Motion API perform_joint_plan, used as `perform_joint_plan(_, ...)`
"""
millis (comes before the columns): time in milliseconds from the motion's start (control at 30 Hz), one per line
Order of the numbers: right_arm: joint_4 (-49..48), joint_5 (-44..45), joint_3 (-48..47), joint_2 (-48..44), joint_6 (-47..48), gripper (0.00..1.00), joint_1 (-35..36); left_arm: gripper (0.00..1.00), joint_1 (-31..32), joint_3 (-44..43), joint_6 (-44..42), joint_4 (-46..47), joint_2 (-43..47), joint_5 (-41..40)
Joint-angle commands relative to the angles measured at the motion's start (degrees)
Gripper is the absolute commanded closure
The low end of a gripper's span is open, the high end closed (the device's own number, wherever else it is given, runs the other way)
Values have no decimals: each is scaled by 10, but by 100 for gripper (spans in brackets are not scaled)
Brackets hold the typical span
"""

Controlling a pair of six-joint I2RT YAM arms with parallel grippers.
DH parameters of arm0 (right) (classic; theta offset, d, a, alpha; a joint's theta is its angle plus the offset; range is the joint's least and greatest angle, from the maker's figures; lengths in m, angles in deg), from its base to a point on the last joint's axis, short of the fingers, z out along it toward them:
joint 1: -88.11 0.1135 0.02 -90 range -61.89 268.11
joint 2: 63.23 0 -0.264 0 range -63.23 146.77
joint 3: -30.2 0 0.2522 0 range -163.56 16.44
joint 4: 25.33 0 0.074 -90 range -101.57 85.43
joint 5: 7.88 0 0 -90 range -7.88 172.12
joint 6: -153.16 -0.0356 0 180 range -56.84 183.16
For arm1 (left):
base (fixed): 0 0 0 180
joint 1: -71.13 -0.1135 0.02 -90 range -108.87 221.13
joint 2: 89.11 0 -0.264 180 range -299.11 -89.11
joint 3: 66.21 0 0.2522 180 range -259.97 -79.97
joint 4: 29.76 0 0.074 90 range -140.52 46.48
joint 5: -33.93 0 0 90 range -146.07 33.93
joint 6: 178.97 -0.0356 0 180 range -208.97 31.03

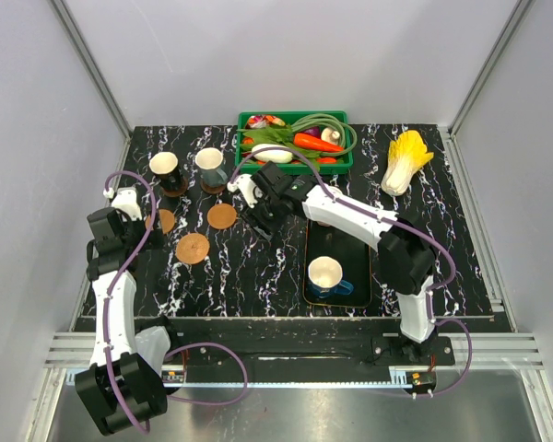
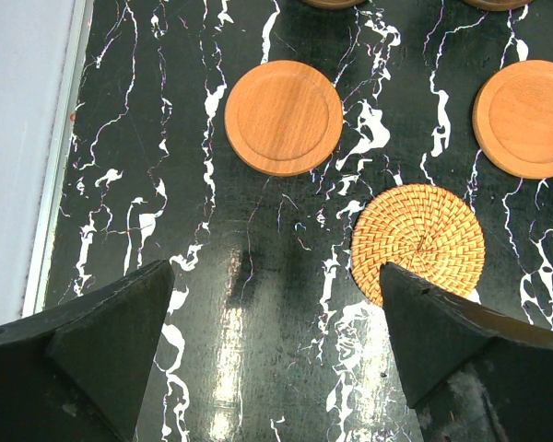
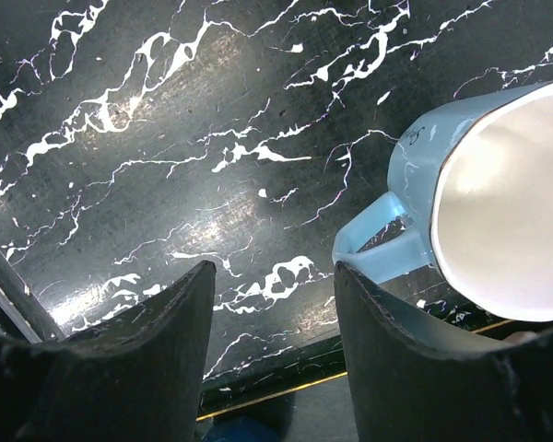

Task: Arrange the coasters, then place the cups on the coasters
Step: Pick up the cup at the center of the board.

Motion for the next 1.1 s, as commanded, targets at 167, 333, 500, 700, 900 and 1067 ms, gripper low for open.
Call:
perform_joint_plan(167,31,0,-25,-67,55,37,6,1,-3,1,-7,29,17,17)
perform_joint_plan(333,47,5,10,-145,91,33,-11,1,-3,-3,-8,15,29,67)
perform_joint_plan(500,77,-14,47,-216,96,24,-85,1,-3,-16,-11,-5,56,118)
perform_joint_plan(700,47,-23,151,-314,70,0,-210,1,41,-59,-17,-31,57,198)
perform_joint_plan(900,-32,40,274,-419,40,0,-286,1,214,-129,-26,-48,0,102)
perform_joint_plan(1067,-71,55,333,-460,17,0,-348,1,358,-175,21,-9,-94,18)
